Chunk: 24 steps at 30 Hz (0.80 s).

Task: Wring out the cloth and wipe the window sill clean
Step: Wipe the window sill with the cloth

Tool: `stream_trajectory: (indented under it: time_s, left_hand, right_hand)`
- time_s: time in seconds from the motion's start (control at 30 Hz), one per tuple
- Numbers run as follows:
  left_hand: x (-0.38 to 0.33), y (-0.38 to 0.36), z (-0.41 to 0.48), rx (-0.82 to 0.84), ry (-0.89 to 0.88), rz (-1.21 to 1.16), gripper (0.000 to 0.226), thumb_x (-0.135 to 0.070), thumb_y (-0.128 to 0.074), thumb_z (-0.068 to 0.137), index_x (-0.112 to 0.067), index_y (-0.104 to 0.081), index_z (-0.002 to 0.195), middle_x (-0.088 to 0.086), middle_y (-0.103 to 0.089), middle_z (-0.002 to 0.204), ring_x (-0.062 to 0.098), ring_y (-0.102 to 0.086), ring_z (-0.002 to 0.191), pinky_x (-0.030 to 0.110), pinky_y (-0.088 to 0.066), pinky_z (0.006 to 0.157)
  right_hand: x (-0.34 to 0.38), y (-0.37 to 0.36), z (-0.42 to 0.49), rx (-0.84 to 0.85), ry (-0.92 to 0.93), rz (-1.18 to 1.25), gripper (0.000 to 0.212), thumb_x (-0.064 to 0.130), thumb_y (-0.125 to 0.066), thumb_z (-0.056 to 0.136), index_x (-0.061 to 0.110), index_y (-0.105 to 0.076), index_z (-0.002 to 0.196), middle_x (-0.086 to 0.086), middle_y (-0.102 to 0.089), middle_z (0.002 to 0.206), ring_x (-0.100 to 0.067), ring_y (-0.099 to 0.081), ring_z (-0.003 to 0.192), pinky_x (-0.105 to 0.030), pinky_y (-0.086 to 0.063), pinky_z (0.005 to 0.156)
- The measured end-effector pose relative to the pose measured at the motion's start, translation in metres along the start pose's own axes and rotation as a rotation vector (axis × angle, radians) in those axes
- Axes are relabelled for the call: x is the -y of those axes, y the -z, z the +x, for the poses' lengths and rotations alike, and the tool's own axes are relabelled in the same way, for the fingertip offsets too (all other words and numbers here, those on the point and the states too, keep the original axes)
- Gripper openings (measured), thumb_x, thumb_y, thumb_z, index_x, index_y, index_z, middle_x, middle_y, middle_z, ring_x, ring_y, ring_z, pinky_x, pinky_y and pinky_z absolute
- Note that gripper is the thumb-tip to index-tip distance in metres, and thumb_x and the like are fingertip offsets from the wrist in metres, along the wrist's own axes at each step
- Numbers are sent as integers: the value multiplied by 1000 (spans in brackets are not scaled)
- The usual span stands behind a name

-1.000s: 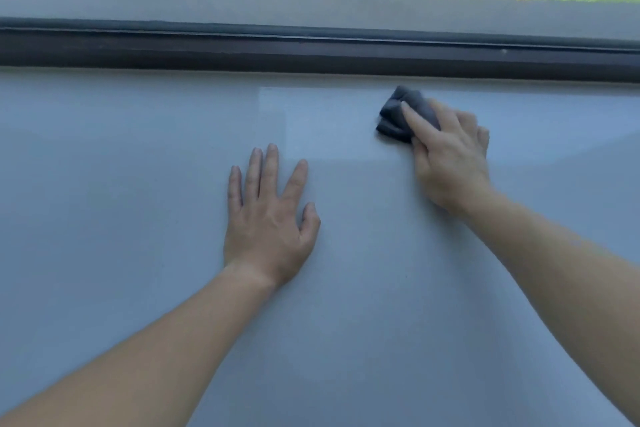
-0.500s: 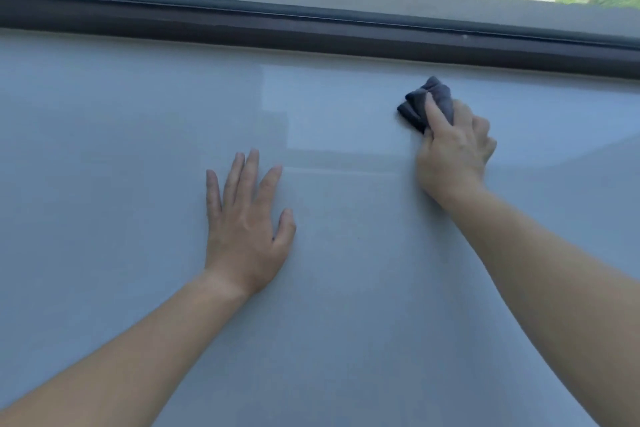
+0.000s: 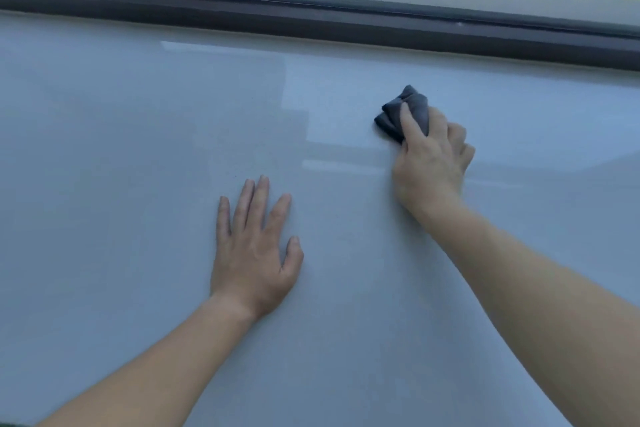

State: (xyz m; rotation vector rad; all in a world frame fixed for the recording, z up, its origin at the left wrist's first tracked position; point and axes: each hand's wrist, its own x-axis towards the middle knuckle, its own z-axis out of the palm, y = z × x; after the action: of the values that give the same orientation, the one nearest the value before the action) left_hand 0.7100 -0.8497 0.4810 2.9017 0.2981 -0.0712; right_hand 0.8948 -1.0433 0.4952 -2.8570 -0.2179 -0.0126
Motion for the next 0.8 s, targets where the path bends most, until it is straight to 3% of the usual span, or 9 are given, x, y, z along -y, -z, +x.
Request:
stream_trajectory:
  time_s: [0.1, 0.17, 0.23, 0.4, 0.47, 0.57, 0.63, 0.8]
  left_hand:
    - [-1, 1, 1, 2, 3, -2, 66, -42, -37, 86, -18, -38, 147, 10, -18, 163, 24, -10, 152, 55, -6, 121]
    - [-1, 2, 0, 4, 8, -3, 66, -42, -36, 86, -18, -37, 147, 10, -17, 164, 24, -9, 152, 55, -6, 121]
    - [-1, 2, -1, 5, 11, 3, 66, -43, -35, 86, -18, -36, 147, 10, -16, 164, 23, -8, 152, 55, -5, 121]
    - [-1, 2, 0, 2, 12, 13, 66, -44, -34, 87, -17, -38, 147, 11, -18, 163, 25, -9, 152, 55, -5, 121]
    - [0, 2, 0, -4, 14, 7, 66, -43, -34, 87, -18, -38, 147, 10, -17, 163, 24, -9, 152, 55, -5, 121]
    - [0, 2, -1, -10, 13, -4, 65, -44, -33, 88, -19, -37, 148, 9, -16, 164, 23, -7, 152, 54, -4, 121]
    - [1, 2, 0, -7, 13, -11, 66, -45, -31, 88, -19, -36, 149, 9, -15, 164, 23, -5, 152, 54, -2, 121]
    - [2, 1, 1, 15, 9, 5, 71, -52, -23, 88, -21, -30, 151, 9, -10, 165, 22, 1, 152, 52, 3, 121]
  right_hand:
    - [12, -5, -62, 63, 306, 2, 70, 11, -54, 76, 35, -44, 141, 0, -38, 148, -30, -37, 114, -37, -23, 86]
    - [4, -4, -83, 125, 404, -8, 73, 11, -58, 72, 36, -46, 140, 1, -40, 147, -29, -38, 113, -38, -25, 87]
    - [-9, 0, -72, 106, 399, -34, 72, 11, -59, 74, 38, -46, 140, 3, -40, 146, -29, -38, 113, -39, -28, 87]
    - [-1, -1, -56, 21, -2, 16, 68, 9, -48, 84, 38, -40, 145, 2, -33, 152, -30, -32, 121, -41, -24, 92]
    - [13, -4, -85, 41, 79, 16, 70, 11, -47, 78, 35, -42, 144, -1, -34, 152, -30, -34, 118, -40, -24, 89]
    - [8, -5, -123, 107, 355, -29, 71, 13, -54, 74, 36, -47, 141, 1, -39, 150, -28, -38, 115, -38, -24, 86]
    - [-8, 0, -114, 121, 405, -42, 71, 13, -58, 74, 38, -48, 140, 3, -40, 148, -28, -39, 116, -39, -27, 88]
    - [-21, 4, -71, -15, -41, -18, 64, 11, -47, 87, 40, -40, 144, 4, -34, 150, -32, -34, 123, -41, -24, 94]
